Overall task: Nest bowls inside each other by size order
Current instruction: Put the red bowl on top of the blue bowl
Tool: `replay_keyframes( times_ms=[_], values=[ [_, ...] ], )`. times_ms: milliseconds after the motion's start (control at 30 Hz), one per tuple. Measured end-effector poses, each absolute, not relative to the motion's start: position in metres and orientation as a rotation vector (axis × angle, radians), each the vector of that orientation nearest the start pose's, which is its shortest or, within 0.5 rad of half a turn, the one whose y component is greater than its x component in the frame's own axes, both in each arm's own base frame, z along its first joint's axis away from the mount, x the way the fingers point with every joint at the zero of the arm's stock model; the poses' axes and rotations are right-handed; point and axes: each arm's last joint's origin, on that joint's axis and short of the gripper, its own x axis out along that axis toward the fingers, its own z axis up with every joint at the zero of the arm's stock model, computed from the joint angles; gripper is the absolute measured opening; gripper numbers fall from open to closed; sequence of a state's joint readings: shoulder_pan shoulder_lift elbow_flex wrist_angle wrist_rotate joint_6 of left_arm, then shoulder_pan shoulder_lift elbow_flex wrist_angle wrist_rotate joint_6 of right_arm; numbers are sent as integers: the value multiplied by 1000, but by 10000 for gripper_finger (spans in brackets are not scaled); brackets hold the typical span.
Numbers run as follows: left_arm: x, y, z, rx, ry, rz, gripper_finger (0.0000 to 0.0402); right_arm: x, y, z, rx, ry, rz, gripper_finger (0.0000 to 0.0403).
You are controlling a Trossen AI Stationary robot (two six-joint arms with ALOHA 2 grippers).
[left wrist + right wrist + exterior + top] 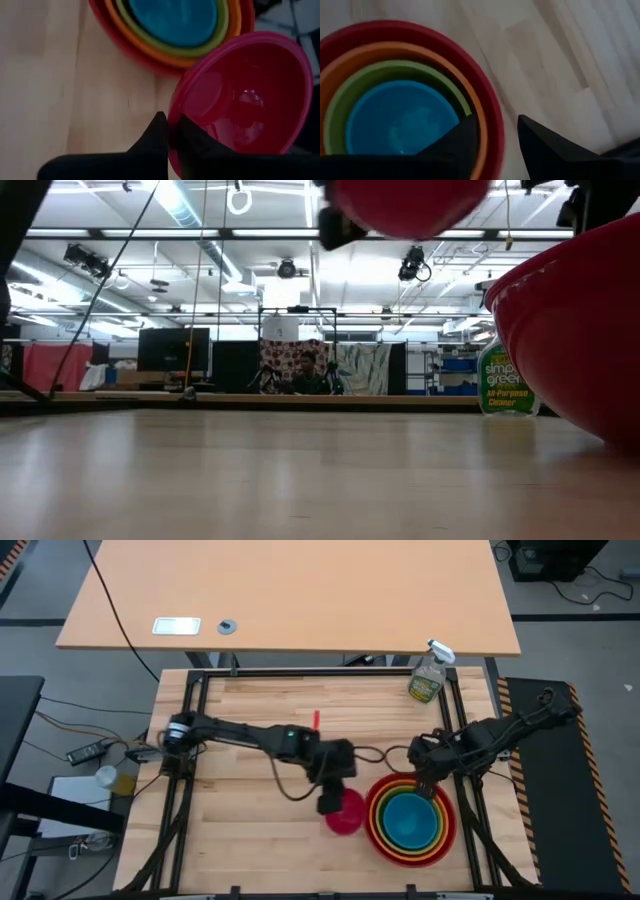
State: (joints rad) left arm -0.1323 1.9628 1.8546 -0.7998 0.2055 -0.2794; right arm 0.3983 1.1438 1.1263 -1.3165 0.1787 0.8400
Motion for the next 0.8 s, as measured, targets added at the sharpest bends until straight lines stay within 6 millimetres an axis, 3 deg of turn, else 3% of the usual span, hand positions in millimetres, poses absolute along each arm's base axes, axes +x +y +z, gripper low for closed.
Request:
replay_keyframes(
  times_ms=[167,433,633,800],
  values=[
    [458,-56,309,-294,901,-176,14,148,55,321,396,1154,-358,153],
    [497,-52,300,-331,833,-178,15,112,36,342,484,930,-390,153],
    [522,-54,282,-412,749,-164,16,93,27,350,513,820,-410,153],
    [533,-56,268,-482,717,-146,16,82,23,351,506,833,-393,153]
  ],
)
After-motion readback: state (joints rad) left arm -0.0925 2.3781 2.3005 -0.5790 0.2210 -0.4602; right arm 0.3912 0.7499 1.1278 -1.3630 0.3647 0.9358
